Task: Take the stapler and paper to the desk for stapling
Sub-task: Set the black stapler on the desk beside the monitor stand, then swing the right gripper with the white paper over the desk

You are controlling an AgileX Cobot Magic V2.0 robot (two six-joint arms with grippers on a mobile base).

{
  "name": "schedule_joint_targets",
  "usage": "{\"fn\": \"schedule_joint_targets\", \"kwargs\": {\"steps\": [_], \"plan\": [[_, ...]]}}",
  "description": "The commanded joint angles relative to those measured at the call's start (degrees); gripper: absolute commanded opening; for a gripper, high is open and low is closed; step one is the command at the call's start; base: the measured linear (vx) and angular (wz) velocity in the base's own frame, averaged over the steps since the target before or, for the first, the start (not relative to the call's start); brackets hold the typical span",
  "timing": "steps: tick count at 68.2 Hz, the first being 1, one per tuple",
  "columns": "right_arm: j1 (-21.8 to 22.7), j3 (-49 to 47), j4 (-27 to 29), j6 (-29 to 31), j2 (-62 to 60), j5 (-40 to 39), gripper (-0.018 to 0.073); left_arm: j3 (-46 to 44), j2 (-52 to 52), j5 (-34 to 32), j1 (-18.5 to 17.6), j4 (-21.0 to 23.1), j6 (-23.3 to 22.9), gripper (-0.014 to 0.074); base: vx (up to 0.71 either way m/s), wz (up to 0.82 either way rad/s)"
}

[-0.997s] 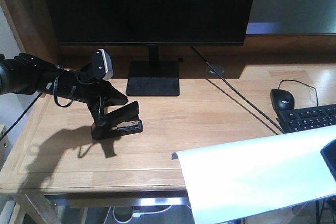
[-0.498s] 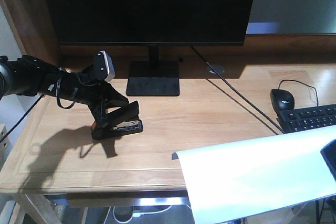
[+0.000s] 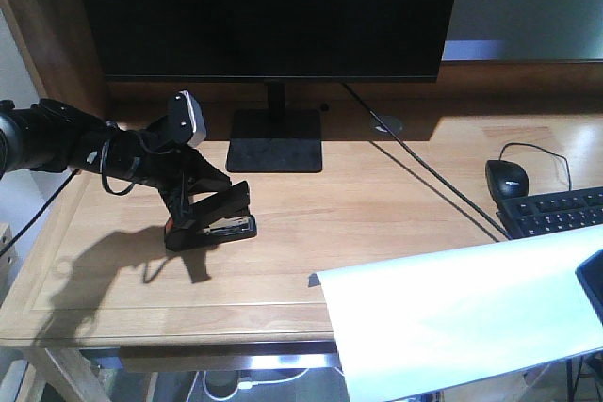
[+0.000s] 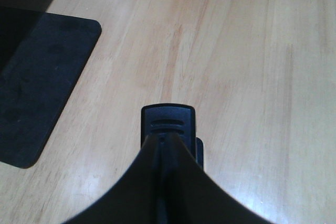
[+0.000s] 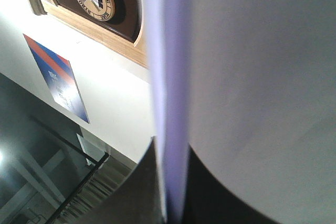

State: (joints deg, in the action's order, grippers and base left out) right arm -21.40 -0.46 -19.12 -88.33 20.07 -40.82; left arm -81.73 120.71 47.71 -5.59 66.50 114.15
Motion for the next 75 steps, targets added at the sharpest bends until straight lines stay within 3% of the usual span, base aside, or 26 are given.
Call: {"fn": "schedule_joint_targets", "kwargs": {"steps": [1,26,39,47,54,75], "plan": [[0.3,-1.7,0.4,0.8,0.3,-3.9,-0.0002,-1.5,-3.2,1.2,-0.6,3.1,-0.7,-0.0006,0.0,0.0],[0.3,-1.7,0.3,0.2,0.3,-3.9,-0.0002,-1.5,-3.2,1.2,-0.6,3.1,-0.7,-0.0006,0.0,0.0],[0.3,-3.4,-6.6,0.5,0.5,-0.4,-0.0002,-1.5,-3.2,1.2,-0.6,3.1,-0.7,-0.0006,0.0,0.0],[0.3,-7.3,-17.2,-0.2,1.4,2.1,-0.0002,-1.5,-3.2,1.2,-0.6,3.1,-0.7,-0.0006,0.0,0.0],[0.3,-12.0,-29.5,-3.9,4.0,4.3,-0.0002,-1.5,-3.2,1.2,-0.6,3.1,-0.7,-0.0006,0.0,0.0],[0.3,-23.8,-68.9,-25.3,18.9,2.1,-0.0002,-1.5,-3.2,1.2,-0.6,3.1,-0.7,-0.0006,0.0,0.0]]}}
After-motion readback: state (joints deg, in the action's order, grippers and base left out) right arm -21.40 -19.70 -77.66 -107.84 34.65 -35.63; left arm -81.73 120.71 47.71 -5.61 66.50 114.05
